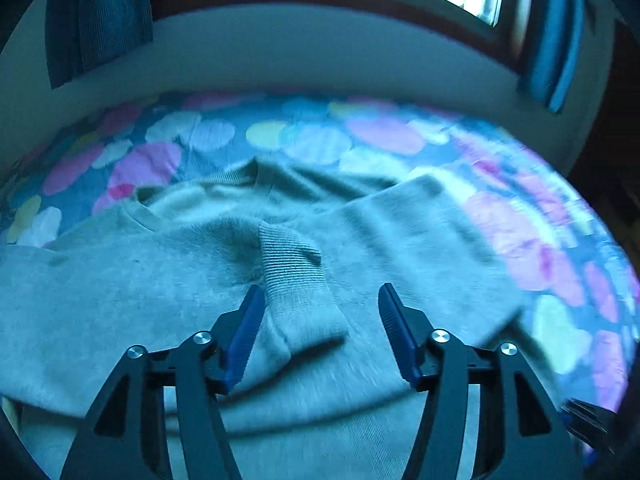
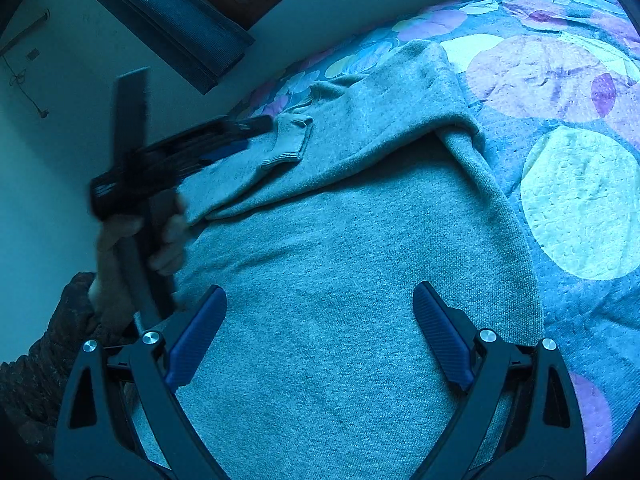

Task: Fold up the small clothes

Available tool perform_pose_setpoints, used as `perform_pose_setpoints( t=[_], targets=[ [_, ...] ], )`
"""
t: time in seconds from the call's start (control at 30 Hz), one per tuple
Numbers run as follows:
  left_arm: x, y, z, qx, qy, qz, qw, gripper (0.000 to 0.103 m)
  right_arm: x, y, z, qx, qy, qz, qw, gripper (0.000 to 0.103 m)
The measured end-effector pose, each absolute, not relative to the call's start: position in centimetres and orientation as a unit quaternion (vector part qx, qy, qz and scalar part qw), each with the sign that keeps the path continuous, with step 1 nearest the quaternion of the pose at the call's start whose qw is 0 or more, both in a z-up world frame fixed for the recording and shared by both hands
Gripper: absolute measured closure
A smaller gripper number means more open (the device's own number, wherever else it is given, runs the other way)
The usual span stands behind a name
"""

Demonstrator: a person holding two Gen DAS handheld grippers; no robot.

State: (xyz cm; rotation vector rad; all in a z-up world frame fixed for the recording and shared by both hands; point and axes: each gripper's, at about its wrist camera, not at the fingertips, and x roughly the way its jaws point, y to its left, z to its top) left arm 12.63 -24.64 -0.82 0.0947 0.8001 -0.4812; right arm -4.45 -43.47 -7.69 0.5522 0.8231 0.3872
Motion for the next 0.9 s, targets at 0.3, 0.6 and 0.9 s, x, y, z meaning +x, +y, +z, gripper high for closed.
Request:
perform_pose_setpoints(
  t=[0.3,0.6,0.9],
  targets=[
    [7.0,-11.2,1.2,0.003,0.362,-0.168,0.917,0.038,-4.7,-43.9,-7.6,0.27,0.387,0.186,0.862,0.009],
    [7.9,0.7,-3.3,0.0,0.409,-0.015,0.913,0.038,-4.9,-43.5,-3.5,0.283,0.38,0.185,0.861,0.009],
    [12.1,4.7,-5.4,-0.078,0.433,0.046,0.897,0.038,5.8,-40.4,-2.5,0.347,0.407,0.225,0.814,0.028]
  ],
)
